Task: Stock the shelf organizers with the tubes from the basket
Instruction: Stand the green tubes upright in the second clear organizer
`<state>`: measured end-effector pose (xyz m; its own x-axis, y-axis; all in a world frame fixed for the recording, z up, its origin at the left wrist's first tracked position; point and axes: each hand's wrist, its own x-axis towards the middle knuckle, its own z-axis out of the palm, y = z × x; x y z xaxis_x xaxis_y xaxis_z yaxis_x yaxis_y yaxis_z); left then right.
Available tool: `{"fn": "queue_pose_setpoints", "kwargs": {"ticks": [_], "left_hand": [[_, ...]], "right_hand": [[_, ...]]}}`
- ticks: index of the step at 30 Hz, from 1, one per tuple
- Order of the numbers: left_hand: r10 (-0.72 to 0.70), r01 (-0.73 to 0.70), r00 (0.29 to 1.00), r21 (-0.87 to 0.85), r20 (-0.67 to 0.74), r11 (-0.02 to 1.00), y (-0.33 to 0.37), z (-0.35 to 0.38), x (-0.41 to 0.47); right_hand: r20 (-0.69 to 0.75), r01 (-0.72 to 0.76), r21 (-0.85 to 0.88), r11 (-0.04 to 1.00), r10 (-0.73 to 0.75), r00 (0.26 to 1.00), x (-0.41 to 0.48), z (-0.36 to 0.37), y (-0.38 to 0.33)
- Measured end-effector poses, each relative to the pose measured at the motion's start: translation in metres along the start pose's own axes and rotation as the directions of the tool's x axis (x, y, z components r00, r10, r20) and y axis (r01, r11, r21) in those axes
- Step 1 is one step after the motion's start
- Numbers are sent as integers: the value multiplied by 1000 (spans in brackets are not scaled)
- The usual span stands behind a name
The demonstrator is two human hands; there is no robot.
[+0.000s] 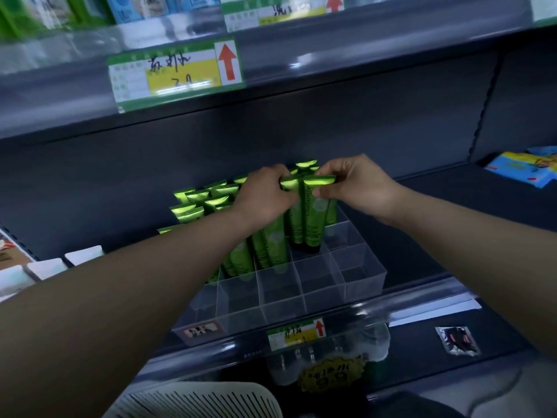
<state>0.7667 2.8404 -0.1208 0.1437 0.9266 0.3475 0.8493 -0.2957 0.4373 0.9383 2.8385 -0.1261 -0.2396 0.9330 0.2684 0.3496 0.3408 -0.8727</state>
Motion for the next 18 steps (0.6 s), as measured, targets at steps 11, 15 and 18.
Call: {"fn": "queue_pose_setpoints", "kwargs": {"ticks": [11,15,18], "left_hand": [[15,-23,999,175,51,984,-12,15,3],[36,-55,995,206,97,977,-15,15,1],[55,-78,993,225,107,971,-16,16,-3]], "right_hand": [[57,-13,-137,991,21,998,5,21,23],[74,-6,-160,987,18,997,6,26,26],[59,-5,-196,981,17,998,5,30,25]]}}
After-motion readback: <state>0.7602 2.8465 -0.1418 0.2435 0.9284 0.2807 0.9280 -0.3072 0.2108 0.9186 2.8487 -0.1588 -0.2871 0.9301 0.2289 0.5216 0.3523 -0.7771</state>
